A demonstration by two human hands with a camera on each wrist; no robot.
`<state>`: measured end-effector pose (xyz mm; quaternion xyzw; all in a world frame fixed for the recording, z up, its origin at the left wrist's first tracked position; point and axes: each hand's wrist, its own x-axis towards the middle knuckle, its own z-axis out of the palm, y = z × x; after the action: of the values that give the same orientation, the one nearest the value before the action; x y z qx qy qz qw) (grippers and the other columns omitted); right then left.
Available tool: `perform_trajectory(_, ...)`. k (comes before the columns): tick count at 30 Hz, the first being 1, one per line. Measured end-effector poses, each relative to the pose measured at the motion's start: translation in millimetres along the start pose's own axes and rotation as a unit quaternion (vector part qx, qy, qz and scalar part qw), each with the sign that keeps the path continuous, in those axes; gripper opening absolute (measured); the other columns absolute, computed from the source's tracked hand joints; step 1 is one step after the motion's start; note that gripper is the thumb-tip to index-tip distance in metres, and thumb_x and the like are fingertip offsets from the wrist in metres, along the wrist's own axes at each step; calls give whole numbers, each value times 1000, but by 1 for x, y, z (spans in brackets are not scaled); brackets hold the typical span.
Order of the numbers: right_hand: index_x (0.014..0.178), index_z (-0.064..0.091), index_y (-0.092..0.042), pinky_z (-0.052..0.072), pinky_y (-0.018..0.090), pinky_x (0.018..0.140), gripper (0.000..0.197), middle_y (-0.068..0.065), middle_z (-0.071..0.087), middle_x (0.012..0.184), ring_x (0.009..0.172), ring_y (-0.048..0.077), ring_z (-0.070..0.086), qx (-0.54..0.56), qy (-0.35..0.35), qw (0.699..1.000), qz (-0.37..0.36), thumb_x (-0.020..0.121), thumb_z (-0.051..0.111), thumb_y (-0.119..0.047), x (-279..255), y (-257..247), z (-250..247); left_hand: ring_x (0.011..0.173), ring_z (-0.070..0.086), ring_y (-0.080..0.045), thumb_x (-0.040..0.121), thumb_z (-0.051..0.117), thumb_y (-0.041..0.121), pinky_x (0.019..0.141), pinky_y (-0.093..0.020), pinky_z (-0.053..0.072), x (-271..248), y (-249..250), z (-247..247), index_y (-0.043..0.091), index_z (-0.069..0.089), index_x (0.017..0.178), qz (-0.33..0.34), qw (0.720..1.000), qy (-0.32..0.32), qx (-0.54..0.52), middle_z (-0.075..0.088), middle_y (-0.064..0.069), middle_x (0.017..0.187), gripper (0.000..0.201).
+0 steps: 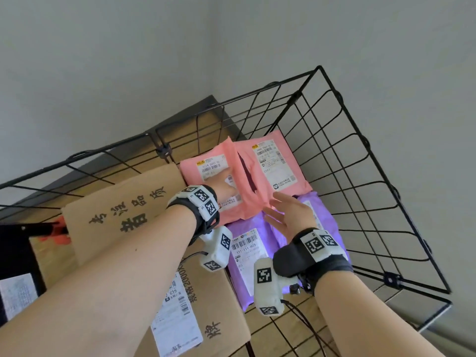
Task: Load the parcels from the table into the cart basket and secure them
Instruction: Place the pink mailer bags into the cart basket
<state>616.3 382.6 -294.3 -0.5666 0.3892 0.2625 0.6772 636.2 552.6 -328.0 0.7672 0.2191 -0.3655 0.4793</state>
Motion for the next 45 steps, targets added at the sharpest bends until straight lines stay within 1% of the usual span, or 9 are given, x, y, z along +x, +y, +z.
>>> perform_trajectory(3,111,51,-2,55,23,47,28,11,67,74,53,20,68,35,-1,999,12,98,27,4,-12,-8,-18,114,55,-29,89,46,9,91,-37,50,-1,2,2,34,30,145,1,999,35,-7,50,-7,135,63)
perform_trajectory(8,94,58,-8,53,20,45,28,3,67,52,45,14,66,52,17,999,2,99,31,-2,-43,-19,-39,67,54,-17,89,45,6,58,-27,45,-24,15,0,20,52,126,13,990,109,-85,57,-1,79,40)
perform_trajectory(12,85,62,-6,55,27,59,26,11,65,65,52,20,64,47,68,995,-49,95,39,1,-82,-25,-48,78,57,-21,89,47,9,61,-27,47,-63,40,8,15,58,99,55,989,93,-100,58,-8,84,15)
perform_trajectory(15,90,62,-6,53,31,73,28,12,63,76,65,21,61,28,71,994,-81,94,36,3,-120,-27,-59,67,52,-15,89,47,3,53,-22,45,-99,61,22,18,59,107,96,983,66,-140,56,-5,77,26)
perform_trajectory(17,89,62,-8,54,27,68,29,10,64,77,65,19,60,27,72,993,-95,94,36,4,-150,-23,-72,60,49,-15,89,46,-1,48,-22,41,-129,75,36,15,59,110,117,977,47,-169,53,-5,72,30)
perform_trajectory(22,93,61,-7,52,21,56,29,9,62,74,61,17,58,54,87,985,-139,92,36,6,-229,8,-118,58,50,-10,89,45,-4,52,-19,44,-221,87,95,15,60,86,156,969,-8,-194,55,-2,68,24)
perform_trajectory(28,85,58,-5,53,22,48,30,9,64,57,39,11,59,166,96,966,-172,93,33,10,-331,75,-200,50,50,-6,87,45,-5,49,-17,44,-333,63,191,13,60,91,181,966,-70,-173,54,-2,67,24)
perform_trajectory(35,92,61,-6,49,26,64,30,9,61,73,61,15,54,151,200,940,-234,89,36,11,-461,174,-308,63,52,-10,88,47,-3,65,-22,46,-474,20,314,16,62,87,208,956,-164,-126,56,0,74,24)
perform_trajectory(45,91,63,-7,51,26,65,29,6,64,73,62,15,57,217,325,873,-292,87,40,10,-622,317,-447,70,55,-11,89,48,-1,70,-25,50,-634,-44,479,15,63,89,252,922,-293,-29,57,0,78,23)
